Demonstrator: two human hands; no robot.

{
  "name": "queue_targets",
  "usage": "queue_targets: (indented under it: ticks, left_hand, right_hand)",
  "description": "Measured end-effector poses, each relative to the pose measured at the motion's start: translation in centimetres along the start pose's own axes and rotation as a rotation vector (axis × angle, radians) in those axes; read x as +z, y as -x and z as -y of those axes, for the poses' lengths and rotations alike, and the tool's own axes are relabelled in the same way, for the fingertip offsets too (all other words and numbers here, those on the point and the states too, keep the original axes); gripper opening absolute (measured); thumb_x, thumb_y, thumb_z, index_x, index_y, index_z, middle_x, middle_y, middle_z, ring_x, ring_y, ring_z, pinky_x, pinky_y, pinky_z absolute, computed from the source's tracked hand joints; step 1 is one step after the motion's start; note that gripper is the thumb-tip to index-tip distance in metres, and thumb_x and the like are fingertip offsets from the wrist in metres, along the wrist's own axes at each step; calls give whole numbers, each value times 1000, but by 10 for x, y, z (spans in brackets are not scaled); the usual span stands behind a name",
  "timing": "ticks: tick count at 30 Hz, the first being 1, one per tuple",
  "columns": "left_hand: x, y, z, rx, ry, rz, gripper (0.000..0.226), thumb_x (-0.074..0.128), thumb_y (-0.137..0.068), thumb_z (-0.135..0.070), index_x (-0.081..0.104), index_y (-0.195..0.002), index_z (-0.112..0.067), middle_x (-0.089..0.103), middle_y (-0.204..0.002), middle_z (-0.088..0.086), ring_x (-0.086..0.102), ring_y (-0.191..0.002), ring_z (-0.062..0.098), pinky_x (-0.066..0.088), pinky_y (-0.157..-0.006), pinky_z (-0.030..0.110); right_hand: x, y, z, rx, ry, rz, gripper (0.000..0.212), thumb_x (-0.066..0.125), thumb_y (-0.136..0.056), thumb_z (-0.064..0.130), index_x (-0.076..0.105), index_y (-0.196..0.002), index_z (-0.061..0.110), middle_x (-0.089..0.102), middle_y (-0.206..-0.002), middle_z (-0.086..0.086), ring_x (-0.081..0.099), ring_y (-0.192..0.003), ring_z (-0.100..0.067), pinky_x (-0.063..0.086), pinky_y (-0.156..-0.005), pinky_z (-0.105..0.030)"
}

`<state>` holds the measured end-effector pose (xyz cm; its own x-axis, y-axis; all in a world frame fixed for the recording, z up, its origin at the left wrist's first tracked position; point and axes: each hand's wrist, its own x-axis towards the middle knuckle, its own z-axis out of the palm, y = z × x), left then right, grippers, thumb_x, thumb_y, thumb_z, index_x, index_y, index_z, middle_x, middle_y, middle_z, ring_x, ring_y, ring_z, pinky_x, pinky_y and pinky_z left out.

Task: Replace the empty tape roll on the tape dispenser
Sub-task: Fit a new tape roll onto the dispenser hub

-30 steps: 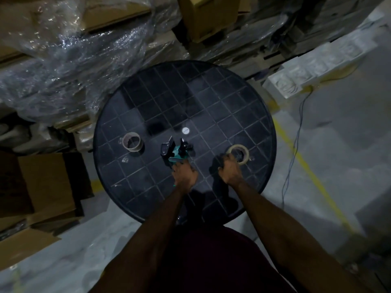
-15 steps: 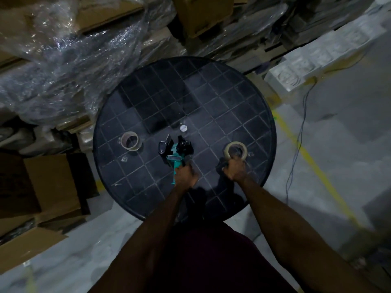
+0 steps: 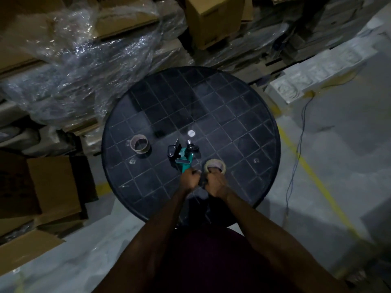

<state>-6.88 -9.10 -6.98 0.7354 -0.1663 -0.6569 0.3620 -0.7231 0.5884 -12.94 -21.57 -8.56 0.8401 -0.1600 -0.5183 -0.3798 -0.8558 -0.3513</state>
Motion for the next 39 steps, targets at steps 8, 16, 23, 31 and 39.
queue_targets:
  ticks: [8,16,23,31,39]
  left_hand:
    - [-31,0,-7,-151,295,-158,42,76,-80,-36,74,-101,1,75,-99,19,72,-95,30,52,-75,37]
    - [-44,-3,-21,-116,279,-214,33,70,-72,-32,74,-88,-3,75,-89,16,72,-89,30,54,-72,34]
    - [-57,-12,-30,-17,2,-295,29,67,-84,-28,73,-84,0,74,-87,20,71,-87,36,48,-69,32]
    - [-87,-27,-25,48,-71,-363,37,59,-91,-30,68,-76,3,71,-79,23,70,-77,36,36,-59,29]
    - [-106,-28,-20,96,-143,-337,35,57,-92,-29,68,-84,3,71,-91,26,68,-89,40,38,-65,32]
  right_hand:
    - [-13,27,63,-248,-34,-115,48,66,-73,17,64,-120,8,56,-130,-19,50,-112,-37,41,-103,-40]
    - [-25,30,63,-315,-96,-148,53,59,-70,10,56,-122,8,51,-129,-13,46,-115,-31,42,-103,-40]
    - [-29,20,62,-386,-188,-202,60,57,-68,7,56,-129,7,50,-136,-9,42,-127,-26,36,-111,-38]
    - [-19,8,61,-20,-438,-199,27,56,-80,-4,60,-105,5,51,-120,-10,57,-101,-20,49,-89,-28]
    - [-8,-18,78,249,-769,210,49,66,-83,2,55,-129,8,64,-120,-6,62,-107,-23,47,-82,-29]
